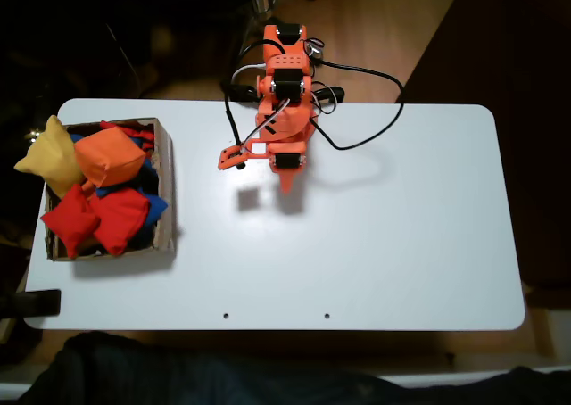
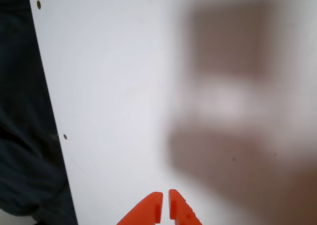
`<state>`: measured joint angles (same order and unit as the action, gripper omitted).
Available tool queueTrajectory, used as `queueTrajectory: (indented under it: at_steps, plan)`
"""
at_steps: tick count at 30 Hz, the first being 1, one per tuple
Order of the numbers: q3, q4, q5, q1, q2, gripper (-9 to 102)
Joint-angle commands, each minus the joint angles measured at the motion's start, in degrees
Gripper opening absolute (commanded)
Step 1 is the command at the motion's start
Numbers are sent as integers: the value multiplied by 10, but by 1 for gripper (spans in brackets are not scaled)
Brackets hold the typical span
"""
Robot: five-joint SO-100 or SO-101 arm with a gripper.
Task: Grasp a bag and put it in the box.
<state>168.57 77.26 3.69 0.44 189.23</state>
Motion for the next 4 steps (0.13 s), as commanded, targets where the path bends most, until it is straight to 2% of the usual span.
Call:
queueTrajectory:
  at_steps: [1, 4]
  plan:
    - [-7, 2, 2, 4, -4, 0]
    - [-7, 2, 2, 4, -4, 0]
